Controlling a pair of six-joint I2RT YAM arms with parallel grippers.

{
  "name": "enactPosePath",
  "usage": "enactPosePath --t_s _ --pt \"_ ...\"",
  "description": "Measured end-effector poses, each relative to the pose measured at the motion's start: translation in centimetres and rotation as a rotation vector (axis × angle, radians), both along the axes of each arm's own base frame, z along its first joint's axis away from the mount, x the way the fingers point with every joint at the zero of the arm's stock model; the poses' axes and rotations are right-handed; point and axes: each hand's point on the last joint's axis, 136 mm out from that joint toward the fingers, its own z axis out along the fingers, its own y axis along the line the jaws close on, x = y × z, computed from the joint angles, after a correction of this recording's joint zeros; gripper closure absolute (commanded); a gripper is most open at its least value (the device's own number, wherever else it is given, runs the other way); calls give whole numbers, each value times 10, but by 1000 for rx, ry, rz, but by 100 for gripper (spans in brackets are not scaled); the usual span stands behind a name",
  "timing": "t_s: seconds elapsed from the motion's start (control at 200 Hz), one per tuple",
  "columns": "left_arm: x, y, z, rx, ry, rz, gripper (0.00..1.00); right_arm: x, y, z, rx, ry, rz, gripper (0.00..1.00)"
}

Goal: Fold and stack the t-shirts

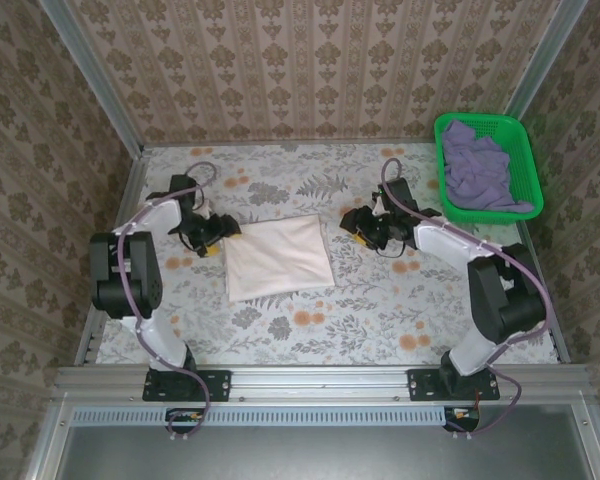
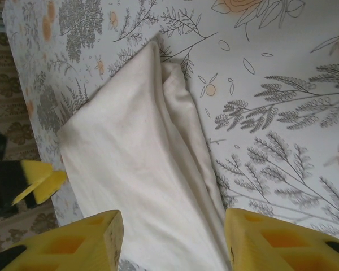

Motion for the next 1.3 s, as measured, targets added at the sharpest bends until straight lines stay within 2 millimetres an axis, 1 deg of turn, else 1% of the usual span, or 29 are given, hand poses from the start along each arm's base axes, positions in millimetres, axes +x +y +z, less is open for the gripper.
enactPosePath --t_s 0.115,0.145,0.24,0.31,0.425,0.505,0.555,0.6,0.665,0.74,0.79,0.895,1.105,1.205,1.3 --pt "-5 -7 -27 26 58 -40 42 -7 -8 18 -18 -47 3 47" --pt "-6 -7 -31 40 66 -47 45 -8 -11 23 -22 -60 2 47" --pt "2 -11 -29 57 46 -65 56 -13 -22 33 -38 -90 -9 47" --pt "6 -15 -35 86 58 -81 65 -17 -32 37 -49 -98 -21 48" --pt "12 -18 -36 104 60 -84 79 -24 -51 40 -62 -97 -53 47" --pt "22 -21 -35 109 47 -80 89 -27 -64 46 -71 -108 -74 47" --pt "32 -22 -33 124 33 -79 92 -28 -71 52 -76 -120 -87 47" --pt "44 -20 -31 145 12 -77 95 -29 -77 56 -80 -130 -96 48" --pt "66 -14 -28 198 -22 -71 98 -32 -86 62 -85 -139 -114 48" --pt "97 -3 -24 268 -68 -63 99 -36 -93 65 -100 -136 -123 48" --pt "118 8 -21 321 -104 -56 100 -39 -96 65 -112 -121 -128 48" --pt "150 34 -10 427 -160 -48 100 -40 -95 68 -120 -112 -126 49" --pt "199 88 24 593 -268 -18 100 -43 -86 84 -139 -122 -81 50" --pt "219 118 39 652 -317 10 100 -44 -90 87 -164 -116 -89 49" --pt "238 145 46 685 -351 41 100 -49 -97 83 -182 -80 -110 49"
